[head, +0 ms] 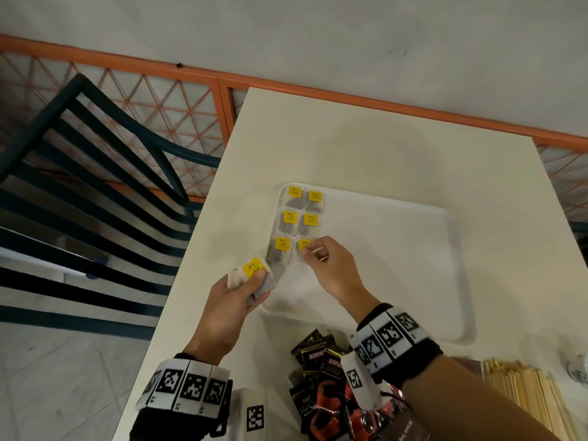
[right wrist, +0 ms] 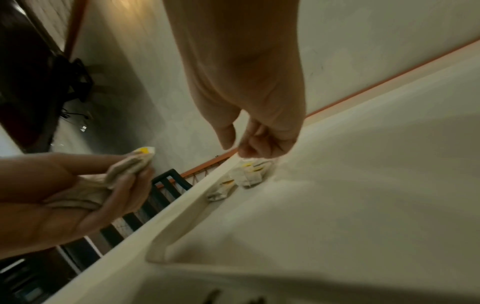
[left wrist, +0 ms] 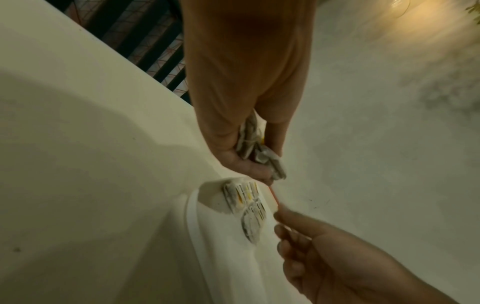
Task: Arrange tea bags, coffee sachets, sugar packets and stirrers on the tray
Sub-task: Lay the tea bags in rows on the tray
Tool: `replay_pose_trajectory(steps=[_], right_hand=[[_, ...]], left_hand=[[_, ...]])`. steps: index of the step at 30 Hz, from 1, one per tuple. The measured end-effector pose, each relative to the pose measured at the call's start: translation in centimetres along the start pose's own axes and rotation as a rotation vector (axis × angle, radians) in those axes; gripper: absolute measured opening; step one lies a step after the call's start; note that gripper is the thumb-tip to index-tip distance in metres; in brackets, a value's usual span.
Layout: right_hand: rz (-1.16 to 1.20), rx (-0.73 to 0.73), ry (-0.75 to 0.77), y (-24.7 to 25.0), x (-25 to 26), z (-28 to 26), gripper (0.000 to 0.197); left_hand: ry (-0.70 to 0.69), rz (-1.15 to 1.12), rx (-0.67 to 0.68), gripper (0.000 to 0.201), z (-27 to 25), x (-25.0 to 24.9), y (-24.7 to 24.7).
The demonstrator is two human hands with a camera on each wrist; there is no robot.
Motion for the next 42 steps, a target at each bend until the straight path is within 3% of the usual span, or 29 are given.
replay_pose_trajectory(steps=[4,6,8,11,15,18,23,29,34,38,42], right_hand=[[0.097,0.358,0.148,-2.9,3.3,-3.4,0.01],[0.158,0.419,0.179,-3.5,4.0,-4.3,0.012],[0.214,0.394,0.183,-3.5,3.9,-4.6,0.019],[0.235,0.303,0.194,-3.2,3.0,-4.8,0.033],[0.136,0.309,0.233,-3.9,2.5,-5.6,0.022],[0.088,0.285,0.168,-4.0,1.7,-5.1,0.009],[0.008,0.25,0.111,-4.7,1.1,-3.4,0.014],[-0.075,0.228,0.11,-5.9,0.9,-2.7,0.021],[-0.281,0.194,0.188,-5.7,1.2,-2.6,0.022],[-0.277,0.088,0.228,-3.7,1.3,-2.9,0.016],[0.031,0.301,0.126,-3.9,0.6,-3.9,0.012]], left_hand=[[-0.019,0.078,0.022,0.028,-0.3,-0.2,-0.9],[-0.034,0.118,0.004,0.026,-0.5,-0.3,-1.0],[-0.051,0.137,-0.03,0.014,-0.5,-0.3,-0.7],[-0.063,0.146,-0.059,0.012,-0.7,-0.2,-0.1],[-0.071,0.15,-0.112,0.011,-0.9,-0.3,1.3],[-0.059,0.07,-0.148,0.016,-1.1,-0.6,2.4],[-0.011,0.028,-0.124,0.022,-1.5,-1.0,3.0],[-0.069,0.285,-0.097,0.032,-1.9,-1.1,3.8],[-0.054,0.313,-0.042,0.025,-1.9,-0.6,3.4],[-0.124,0.314,-0.035,0.018,-1.7,-1.0,1.8],[-0.188,0.317,-0.047,0.014,-0.7,-1.0,-0.1]])
Point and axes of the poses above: each hand's wrist, its own z-axis towards the middle knuckle, its own y-axis out of the back of the hand, x = y × z, the point moved 9 cm from there along z, towards the middle knuckle, and after that the axes turned 11 degrees about -z, right-handed, at the moved point
